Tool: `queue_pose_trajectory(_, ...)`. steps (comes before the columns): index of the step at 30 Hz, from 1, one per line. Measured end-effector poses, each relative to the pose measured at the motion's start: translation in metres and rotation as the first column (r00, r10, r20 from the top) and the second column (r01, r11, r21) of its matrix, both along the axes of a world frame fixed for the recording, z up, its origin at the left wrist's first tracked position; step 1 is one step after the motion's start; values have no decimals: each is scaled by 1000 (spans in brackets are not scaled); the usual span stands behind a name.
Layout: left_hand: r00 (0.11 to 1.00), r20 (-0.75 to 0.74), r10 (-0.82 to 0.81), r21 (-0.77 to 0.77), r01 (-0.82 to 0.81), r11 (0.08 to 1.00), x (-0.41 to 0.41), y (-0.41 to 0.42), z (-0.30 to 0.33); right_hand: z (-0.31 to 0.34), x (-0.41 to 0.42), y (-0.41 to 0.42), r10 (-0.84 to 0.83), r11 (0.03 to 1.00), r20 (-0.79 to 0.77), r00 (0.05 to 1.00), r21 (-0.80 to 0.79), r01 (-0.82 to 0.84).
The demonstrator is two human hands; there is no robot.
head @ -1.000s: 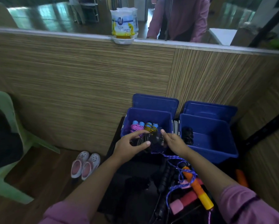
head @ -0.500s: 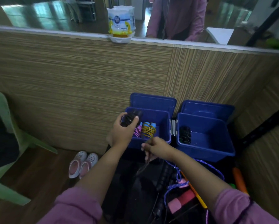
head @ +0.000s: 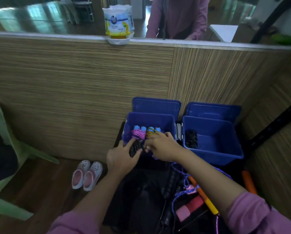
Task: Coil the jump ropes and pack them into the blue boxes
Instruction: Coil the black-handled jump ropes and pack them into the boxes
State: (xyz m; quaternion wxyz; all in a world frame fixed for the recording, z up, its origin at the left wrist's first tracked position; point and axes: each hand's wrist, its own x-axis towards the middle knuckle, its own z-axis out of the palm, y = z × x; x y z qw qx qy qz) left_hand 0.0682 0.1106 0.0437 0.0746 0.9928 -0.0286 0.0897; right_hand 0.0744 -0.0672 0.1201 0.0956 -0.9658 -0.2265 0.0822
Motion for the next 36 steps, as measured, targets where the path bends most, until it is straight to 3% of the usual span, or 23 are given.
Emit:
queue_pose_trajectory(4,950,192,-247,-58,262,963,-5,2,-9,-11,14,-15,31,999,-2,1000,-8,-31)
queue_pose_trajectory(8,891,249,-380,-52,404,913,-12,-7,-4,-10,26,-29,36,994,-35,999,105,-32)
queue_pose_trajectory(13,821,327,-469,-24,503,864,-18,-13,-5,-10,30,-41,-24,905,-313,950,396,153)
queue_pose_trajectory(18,739,324,-591,100,594,798,-20,-15,-8,-19,28,-48,-74,838,-500,863,437,325)
queue_pose_trajectory(20,714,306,-629,129,624,771,-20,-12,-9,-20,26,-51,-59,766,-607,793,482,426)
queue_pose_trajectory(25,777,209,-594,78,593,802,-18,-1,-16,-21,22,-60,70,467,-767,638,590,659)
queue_pose_trajectory(29,790,156,-593,50,594,803,-17,4,-17,-30,15,-58,134,373,-784,606,606,702)
queue_pose_trajectory(33,812,110,-573,-2,576,817,-19,7,-19,-34,11,-49,-57,328,-786,616,568,755)
queue_pose_trajectory(36,836,86,-542,-28,546,837,-24,3,-18,-39,13,-37,-260,252,-829,496,437,863)
